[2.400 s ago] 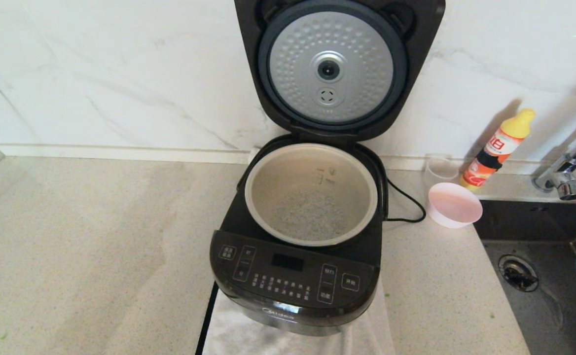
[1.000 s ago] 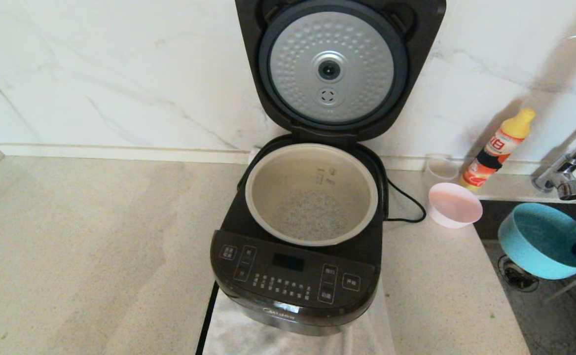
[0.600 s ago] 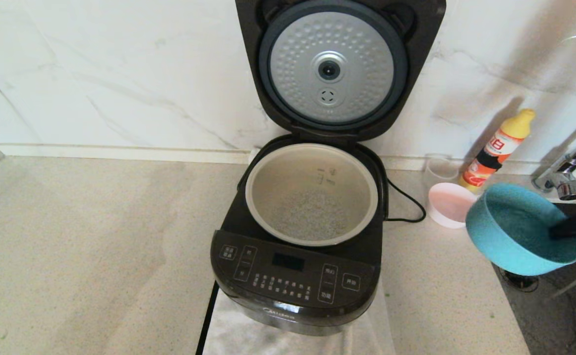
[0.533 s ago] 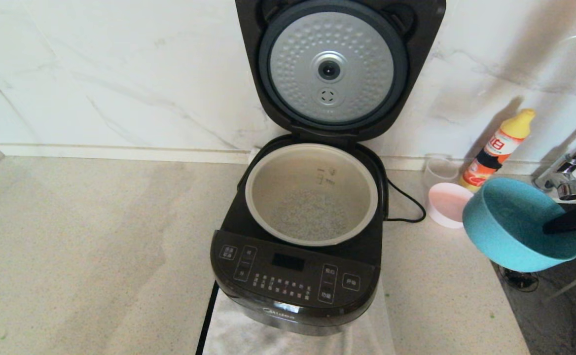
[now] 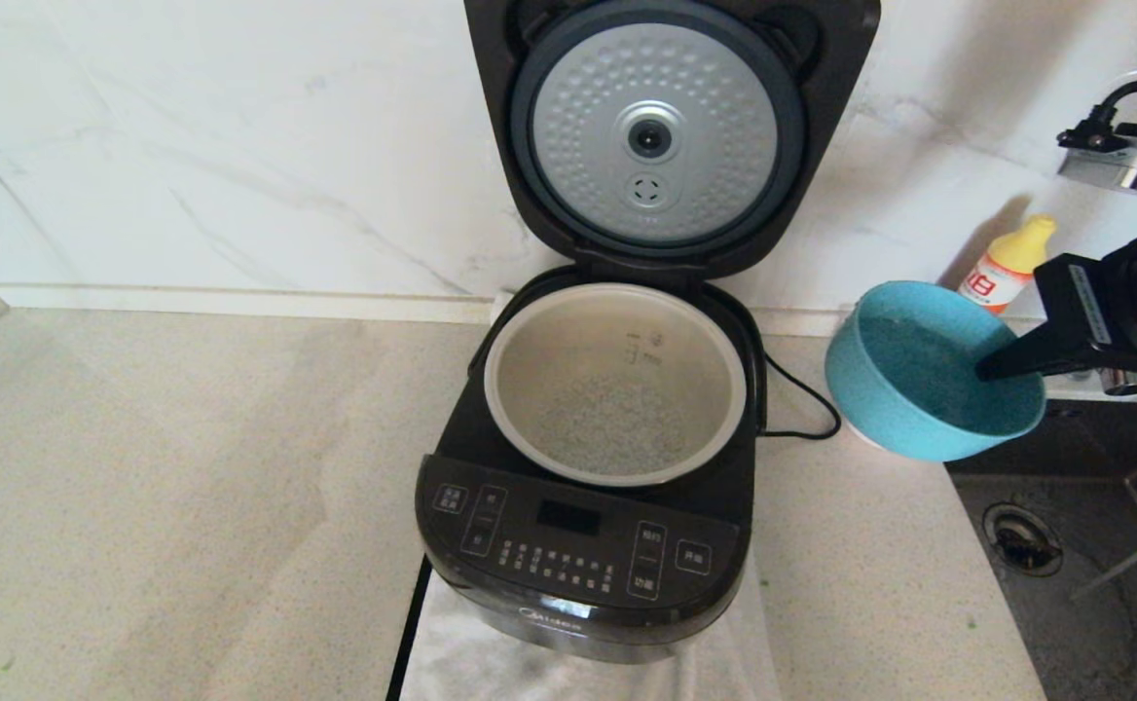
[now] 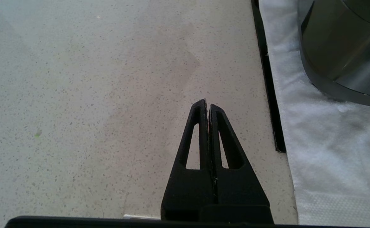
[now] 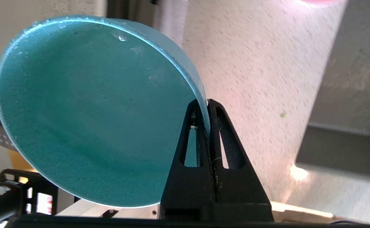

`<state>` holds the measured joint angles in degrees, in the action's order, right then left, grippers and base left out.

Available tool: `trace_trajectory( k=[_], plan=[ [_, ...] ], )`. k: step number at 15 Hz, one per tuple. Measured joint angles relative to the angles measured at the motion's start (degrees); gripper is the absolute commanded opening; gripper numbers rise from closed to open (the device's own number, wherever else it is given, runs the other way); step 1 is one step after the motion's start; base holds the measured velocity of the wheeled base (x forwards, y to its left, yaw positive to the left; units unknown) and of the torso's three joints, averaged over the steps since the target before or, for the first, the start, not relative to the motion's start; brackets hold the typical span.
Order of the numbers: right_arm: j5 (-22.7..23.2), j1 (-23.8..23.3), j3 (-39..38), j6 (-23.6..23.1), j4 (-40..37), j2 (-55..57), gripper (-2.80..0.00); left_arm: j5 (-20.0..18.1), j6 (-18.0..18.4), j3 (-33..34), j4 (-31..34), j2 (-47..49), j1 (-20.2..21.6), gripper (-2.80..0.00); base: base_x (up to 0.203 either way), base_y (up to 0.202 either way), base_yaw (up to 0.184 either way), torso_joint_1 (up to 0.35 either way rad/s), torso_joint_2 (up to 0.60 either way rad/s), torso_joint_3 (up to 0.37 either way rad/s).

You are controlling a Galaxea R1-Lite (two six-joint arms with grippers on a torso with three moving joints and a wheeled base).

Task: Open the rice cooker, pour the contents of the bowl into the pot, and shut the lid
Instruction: Pour the water from the bowl into the rice cooker

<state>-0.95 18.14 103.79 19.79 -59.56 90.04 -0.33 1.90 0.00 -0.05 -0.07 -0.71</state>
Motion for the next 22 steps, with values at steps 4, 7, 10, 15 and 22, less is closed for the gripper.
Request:
trace_trajectory(
  k=[4, 7, 10, 15, 22],
  plan=[
    [-5.40, 7.28, 4.31, 2.36, 0.02, 4.36, -2.80, -0.02, 0.02, 0.00, 0.02, 0.00, 0.00, -2.80, 0.000, 0.000, 0.000, 0.000, 0.00, 0.000],
    [-9.51, 12.63, 6.52, 2.67, 0.61, 7.22, -2.80, -0.02, 0.01, 0.00, 0.04, 0.00, 0.00, -2.80, 0.000, 0.000, 0.000, 0.000, 0.00, 0.000],
    [-13.69, 17.31, 7.01, 2.65, 2.52, 9.17, -2.80, -0.02, 0.05, 0.00, 0.05, 0.00, 0.00, -2.80, 0.000, 0.000, 0.000, 0.000, 0.00, 0.000],
    [-17.09, 22.06, 7.20, 2.51, 7.96, 11.64, -2.80, -0.02, 0.02, 0.00, 0.05, 0.00, 0.00, -2.80, 0.000, 0.000, 0.000, 0.000, 0.00, 0.000],
    [-19.16, 25.28, 7.23, 2.48, 15.36, 15.18, -2.80, -0.02, 0.00, 0.00, 0.00, 0.00, 0.00, -2.80, 0.000, 0.000, 0.000, 0.000, 0.00, 0.000]
  ],
)
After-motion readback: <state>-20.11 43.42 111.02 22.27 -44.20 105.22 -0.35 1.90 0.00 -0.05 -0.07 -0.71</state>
